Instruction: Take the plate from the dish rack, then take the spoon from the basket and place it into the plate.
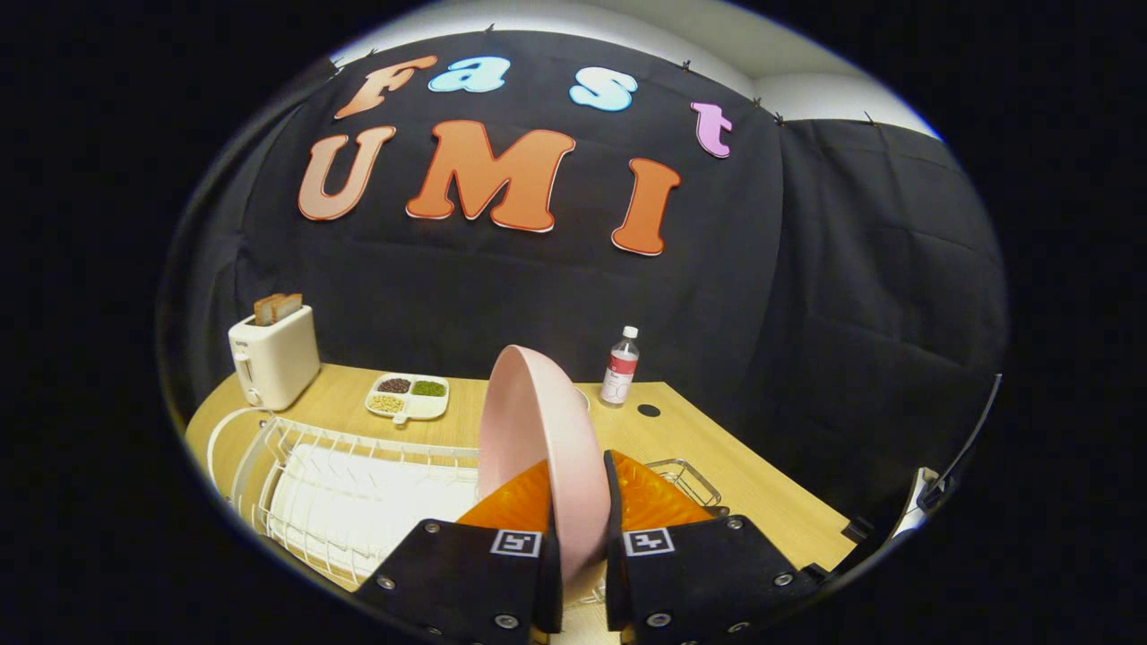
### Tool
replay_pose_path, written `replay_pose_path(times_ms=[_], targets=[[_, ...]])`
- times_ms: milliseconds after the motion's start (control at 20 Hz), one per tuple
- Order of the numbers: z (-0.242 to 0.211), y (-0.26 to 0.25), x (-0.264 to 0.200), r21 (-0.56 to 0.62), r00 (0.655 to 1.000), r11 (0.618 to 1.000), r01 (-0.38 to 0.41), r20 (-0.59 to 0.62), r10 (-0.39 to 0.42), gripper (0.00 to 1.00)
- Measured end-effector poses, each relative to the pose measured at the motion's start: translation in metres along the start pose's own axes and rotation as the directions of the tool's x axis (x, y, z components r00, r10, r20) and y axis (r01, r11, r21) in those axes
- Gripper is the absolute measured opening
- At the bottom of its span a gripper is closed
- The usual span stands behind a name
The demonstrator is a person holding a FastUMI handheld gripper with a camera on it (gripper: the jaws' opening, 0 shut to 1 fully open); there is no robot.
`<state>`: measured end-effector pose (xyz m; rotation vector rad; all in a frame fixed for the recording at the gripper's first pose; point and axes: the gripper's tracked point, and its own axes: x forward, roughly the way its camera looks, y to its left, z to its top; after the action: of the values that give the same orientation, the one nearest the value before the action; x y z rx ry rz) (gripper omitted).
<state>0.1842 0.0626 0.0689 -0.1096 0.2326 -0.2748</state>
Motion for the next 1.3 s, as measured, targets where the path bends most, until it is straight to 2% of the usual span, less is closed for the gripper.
replay_pose_path(times_ms=[200,500,650,800,1100,1200,1300], targets=[[-0.008,-0.009,-0.052,0.082,0.995,0.992,-0.095,0.018,0.093,0.19],[-0.051,-0.015,-0.113,0.172,0.976,0.961,-0.215,-0.006,0.22,0.19],[-0.083,-0.012,-0.137,0.239,0.959,0.934,-0.265,-0.036,0.281,0.19],[-0.117,-0.002,-0.154,0.328,0.933,0.891,-0.313,-0.071,0.354,0.19],[-0.183,0.011,-0.165,0.494,0.895,0.82,-0.29,-0.164,0.415,0.19],[-0.19,0.017,-0.164,0.544,0.88,0.787,-0.29,-0.172,0.443,0.19],[-0.191,0.017,-0.162,0.568,0.874,0.771,-0.287,-0.174,0.454,0.19]])
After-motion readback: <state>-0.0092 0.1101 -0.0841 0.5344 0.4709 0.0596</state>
